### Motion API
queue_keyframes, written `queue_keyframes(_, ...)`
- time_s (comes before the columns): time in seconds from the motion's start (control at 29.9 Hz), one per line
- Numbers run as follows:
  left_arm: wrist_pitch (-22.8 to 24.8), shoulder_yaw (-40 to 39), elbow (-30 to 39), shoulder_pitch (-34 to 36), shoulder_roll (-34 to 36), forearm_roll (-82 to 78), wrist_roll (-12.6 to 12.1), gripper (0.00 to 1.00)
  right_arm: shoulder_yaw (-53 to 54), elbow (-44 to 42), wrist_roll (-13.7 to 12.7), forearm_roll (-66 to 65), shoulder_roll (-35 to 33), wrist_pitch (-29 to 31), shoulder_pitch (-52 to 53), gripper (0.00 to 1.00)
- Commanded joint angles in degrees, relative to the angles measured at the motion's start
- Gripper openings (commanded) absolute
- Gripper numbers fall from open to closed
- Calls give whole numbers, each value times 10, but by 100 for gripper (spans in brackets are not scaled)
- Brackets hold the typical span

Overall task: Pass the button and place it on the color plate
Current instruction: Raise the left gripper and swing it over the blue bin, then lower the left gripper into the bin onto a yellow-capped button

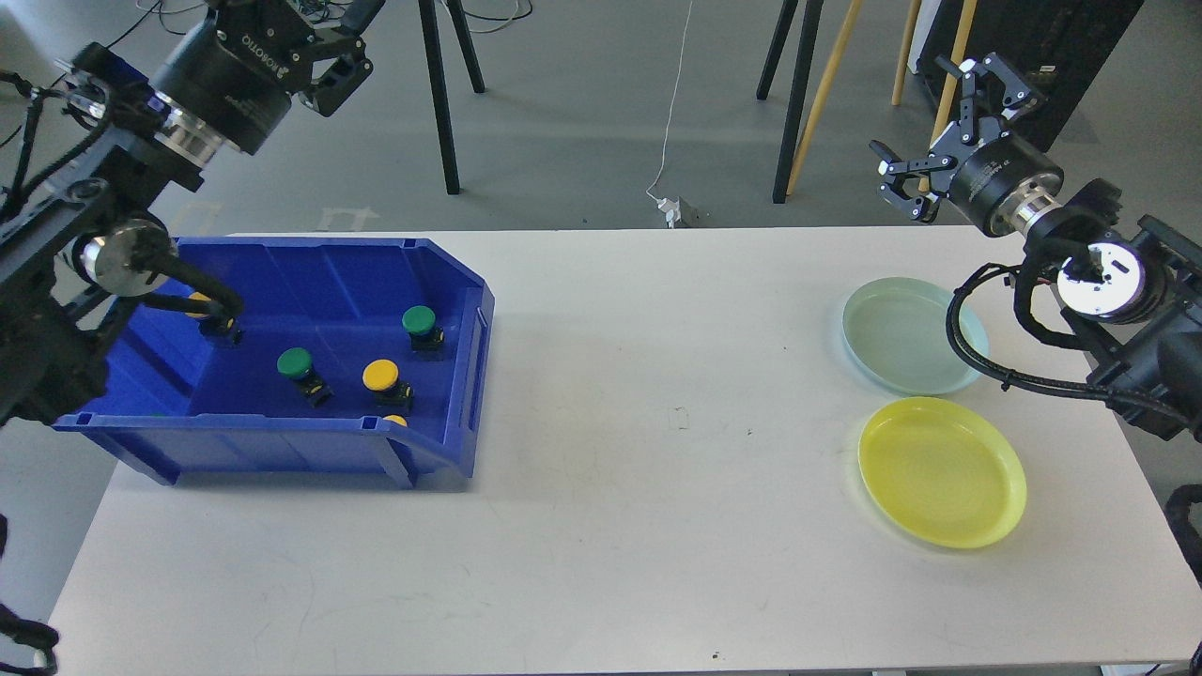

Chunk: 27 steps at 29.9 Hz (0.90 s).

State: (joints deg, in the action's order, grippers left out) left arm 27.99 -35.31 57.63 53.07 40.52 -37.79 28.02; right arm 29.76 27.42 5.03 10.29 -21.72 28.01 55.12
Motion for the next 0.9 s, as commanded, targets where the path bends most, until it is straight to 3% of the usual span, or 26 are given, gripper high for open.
queue_keyframes(0.0, 0, 174, 27, 99, 86, -146, 0, 99, -1, -1, 2, 0, 0, 0, -1, 99)
queue_keyframes(0.13, 0, 333, 61, 185, 105, -354, 0, 99, -1, -2, 3, 0, -1, 0, -1, 99)
queue_keyframes(0.23, 0, 421, 82, 213, 112, -546, 0, 98, 0, -3, 3, 1, -1, 0, -4, 99)
queue_keyframes(0.33, 0, 481, 77, 219, 79, -630, 0, 98, 0, -3, 3, 1, -5, 0, -13, 99)
queue_keyframes(0.47, -14, 520, 72, 215, 51, -640, 0, 98, 0, -4, 3, 1, -11, 0, -24, 99)
queue_keyframes(0.57, -41, 532, 15, 208, 12, -639, 0, 98, 0, -4, 3, 1, -11, 0, -26, 99)
queue_keyframes(0.87, -44, 532, -34, 182, -26, -635, 0, 98, 3, -4, 4, 1, -11, 0, -27, 99)
